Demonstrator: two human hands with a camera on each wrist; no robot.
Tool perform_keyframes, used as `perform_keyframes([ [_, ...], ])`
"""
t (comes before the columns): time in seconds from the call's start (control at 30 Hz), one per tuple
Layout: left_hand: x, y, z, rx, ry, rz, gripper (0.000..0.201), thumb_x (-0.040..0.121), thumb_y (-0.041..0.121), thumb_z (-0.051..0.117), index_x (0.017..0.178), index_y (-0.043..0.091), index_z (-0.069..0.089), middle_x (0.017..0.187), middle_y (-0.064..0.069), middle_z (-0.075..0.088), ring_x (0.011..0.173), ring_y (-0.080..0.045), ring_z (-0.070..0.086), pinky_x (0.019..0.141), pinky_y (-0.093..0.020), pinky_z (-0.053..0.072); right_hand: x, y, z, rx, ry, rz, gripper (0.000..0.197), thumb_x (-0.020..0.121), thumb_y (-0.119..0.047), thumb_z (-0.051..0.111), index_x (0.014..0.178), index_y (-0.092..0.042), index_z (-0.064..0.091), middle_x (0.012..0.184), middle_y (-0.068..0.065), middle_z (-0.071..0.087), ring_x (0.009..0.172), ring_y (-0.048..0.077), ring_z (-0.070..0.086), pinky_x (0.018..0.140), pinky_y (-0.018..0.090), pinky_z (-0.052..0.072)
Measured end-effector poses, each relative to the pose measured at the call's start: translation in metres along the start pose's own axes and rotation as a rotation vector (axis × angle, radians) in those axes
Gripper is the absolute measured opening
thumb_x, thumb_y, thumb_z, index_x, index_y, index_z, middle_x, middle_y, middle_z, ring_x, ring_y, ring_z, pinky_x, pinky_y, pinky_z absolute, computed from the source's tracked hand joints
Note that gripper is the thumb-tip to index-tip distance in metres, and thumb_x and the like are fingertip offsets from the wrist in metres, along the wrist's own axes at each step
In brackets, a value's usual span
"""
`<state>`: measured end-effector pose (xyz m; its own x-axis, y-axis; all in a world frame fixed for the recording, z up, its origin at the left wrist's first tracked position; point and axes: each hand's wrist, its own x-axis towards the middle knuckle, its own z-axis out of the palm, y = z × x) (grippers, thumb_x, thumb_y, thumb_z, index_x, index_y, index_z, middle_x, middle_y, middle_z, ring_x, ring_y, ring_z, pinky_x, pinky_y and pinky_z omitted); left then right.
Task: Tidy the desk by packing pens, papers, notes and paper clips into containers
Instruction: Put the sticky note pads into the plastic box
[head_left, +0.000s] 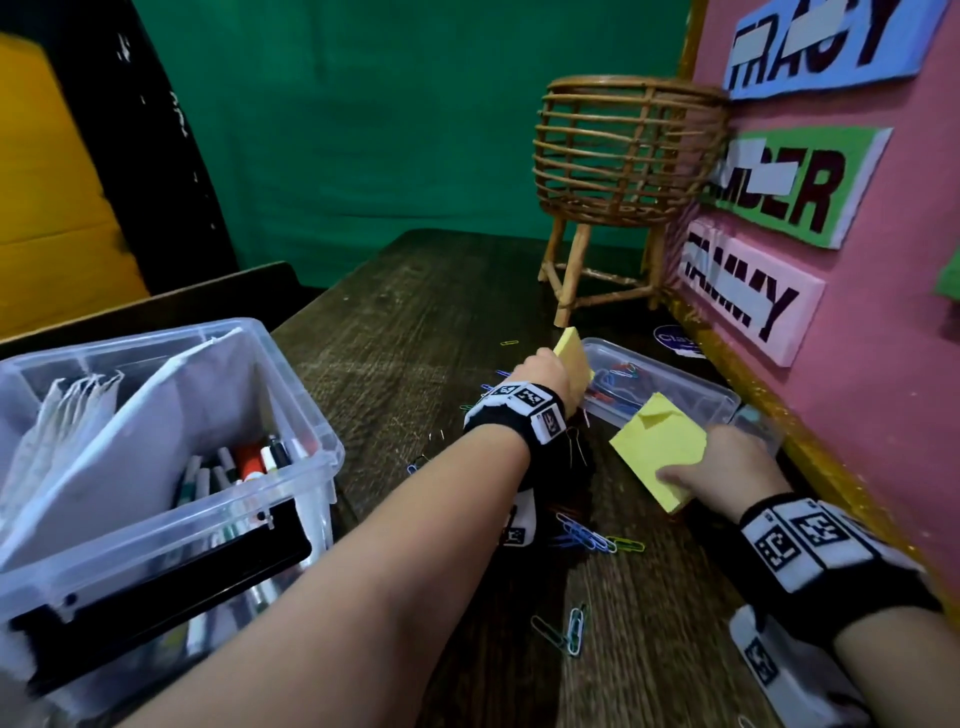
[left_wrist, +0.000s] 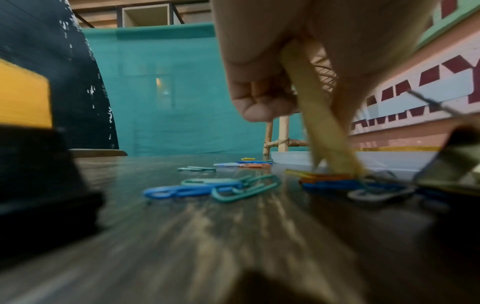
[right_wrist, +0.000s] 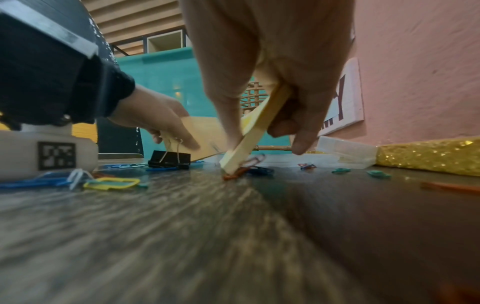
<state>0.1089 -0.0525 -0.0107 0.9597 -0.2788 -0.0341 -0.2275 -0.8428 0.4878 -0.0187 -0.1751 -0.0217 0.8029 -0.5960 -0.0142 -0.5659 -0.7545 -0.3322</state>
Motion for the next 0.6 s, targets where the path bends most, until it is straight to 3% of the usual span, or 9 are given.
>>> perform_keyframes([
  [0.1,-0.012,-0.002,-0.003,-0.005,0.067,0.044,0.037,0.093,0.012,0.050,0.127,0.002,0.039,0.132,-0.017,0.047,0.121,-0.033,0.051,0.093,-0.040,0.045,-0.004,-0.001,-0.004,0.057,0.133,0.028,0.039,0.089,-0.019,0.058,0.119,0.004,0.047,0.119,0.024,0.056,0.113,0.036,0.052,0.085,0.036,0.044],
  [0.2,-0.030,-0.003,-0.008,-0.042,0.188,0.114,0.029,0.095,0.009,0.043,0.122,0.000,0.039,0.129,-0.018,0.045,0.116,-0.035,0.052,0.086,-0.041,0.045,-0.007,-0.004,-0.006,0.190,0.248,0.045,0.040,0.093,-0.008,0.049,0.126,0.009,0.037,0.118,0.031,0.055,0.111,0.041,0.053,0.084,0.039,0.045],
  [0.33,-0.057,-0.006,-0.017,-0.299,0.221,0.151,0.027,0.101,0.022,0.031,0.116,0.002,0.038,0.119,-0.018,0.053,0.101,-0.036,0.057,0.073,-0.039,0.039,-0.016,-0.009,-0.011,0.373,0.445,-0.106,0.026,0.096,-0.009,0.039,0.115,0.008,0.044,0.111,0.034,0.056,0.101,0.044,0.055,0.080,0.041,0.042],
  [0.4,-0.071,-0.010,-0.020,-0.397,0.209,0.198,0.031,0.102,0.029,0.027,0.115,0.003,0.038,0.109,-0.017,0.058,0.085,-0.029,0.055,0.068,-0.034,0.038,-0.026,-0.014,-0.012,0.458,0.455,-0.180,0.017,0.095,-0.008,0.038,0.107,-0.002,0.048,0.111,0.030,0.052,0.096,0.039,0.053,0.076,0.036,0.038],
  [0.5,-0.096,-0.020,-0.014,-0.547,0.245,0.226,0.032,0.102,0.030,0.025,0.113,0.005,0.042,0.093,-0.008,0.055,0.076,-0.019,0.049,0.066,-0.025,0.037,-0.038,-0.021,-0.007,0.572,0.415,-0.242,0.006,0.095,-0.011,0.037,0.100,-0.011,0.041,0.100,0.026,0.057,0.084,0.035,0.059,0.065,0.035,0.047],
  [0.57,-0.104,-0.031,0.002,-0.648,0.262,0.146,0.026,0.102,0.030,0.025,0.103,0.009,0.041,0.085,-0.003,0.053,0.068,-0.016,0.050,0.054,-0.017,0.037,-0.041,-0.023,0.000,0.615,0.305,-0.248,0.008,0.098,-0.016,0.036,0.099,-0.009,0.038,0.093,0.021,0.059,0.074,0.033,0.064,0.050,0.029,0.052],
  [0.6,-0.105,-0.036,0.009,-0.704,0.259,0.088,0.025,0.102,0.031,0.025,0.100,0.011,0.040,0.086,-0.004,0.056,0.066,-0.017,0.053,0.051,-0.018,0.039,-0.041,-0.023,0.003,0.625,0.240,-0.257,0.010,0.099,-0.019,0.035,0.096,-0.009,0.035,0.091,0.018,0.059,0.071,0.032,0.065,0.048,0.030,0.055],
])
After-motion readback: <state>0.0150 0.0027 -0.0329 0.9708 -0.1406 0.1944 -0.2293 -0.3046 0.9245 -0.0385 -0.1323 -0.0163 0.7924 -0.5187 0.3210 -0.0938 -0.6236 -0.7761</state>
